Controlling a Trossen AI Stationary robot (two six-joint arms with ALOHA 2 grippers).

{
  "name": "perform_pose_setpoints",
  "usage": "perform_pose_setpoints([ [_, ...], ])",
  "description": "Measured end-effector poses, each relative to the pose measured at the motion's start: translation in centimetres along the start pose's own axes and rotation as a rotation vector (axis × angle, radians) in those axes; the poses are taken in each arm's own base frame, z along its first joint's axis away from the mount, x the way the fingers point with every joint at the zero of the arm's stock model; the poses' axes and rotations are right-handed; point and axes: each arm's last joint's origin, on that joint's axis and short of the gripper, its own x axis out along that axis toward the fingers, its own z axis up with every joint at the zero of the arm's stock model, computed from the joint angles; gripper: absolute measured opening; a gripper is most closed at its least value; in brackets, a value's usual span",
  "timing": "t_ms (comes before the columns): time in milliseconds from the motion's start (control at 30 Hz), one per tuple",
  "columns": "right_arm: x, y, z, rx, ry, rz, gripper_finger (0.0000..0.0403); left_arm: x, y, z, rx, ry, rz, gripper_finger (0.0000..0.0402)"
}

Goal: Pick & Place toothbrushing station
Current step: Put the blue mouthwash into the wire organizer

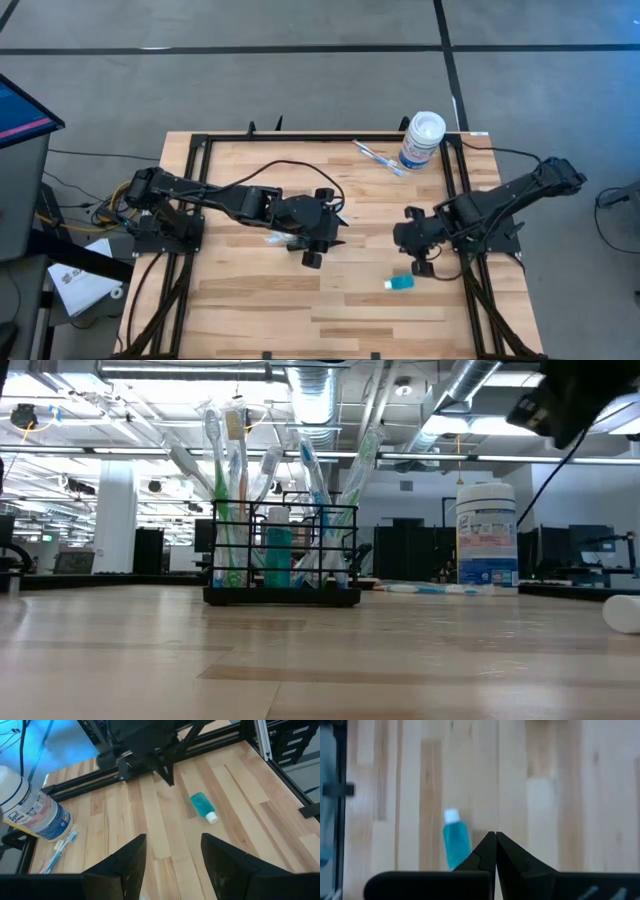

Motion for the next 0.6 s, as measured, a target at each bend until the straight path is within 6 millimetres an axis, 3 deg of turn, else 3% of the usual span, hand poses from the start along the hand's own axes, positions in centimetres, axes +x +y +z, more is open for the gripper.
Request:
perform_pose_setpoints([
  [433,5.5,3.0,-2.5,-0.008,0.246,0.009,0.0001,0.0,0.0,0.0,0.000,0.000,0.000,0.0182],
  [600,6.9,4.5,-2.7,-0.049,0.259,0.033,0.0031,0.0,0.0,0.0,0.000,0.000,0.000,0.0182],
])
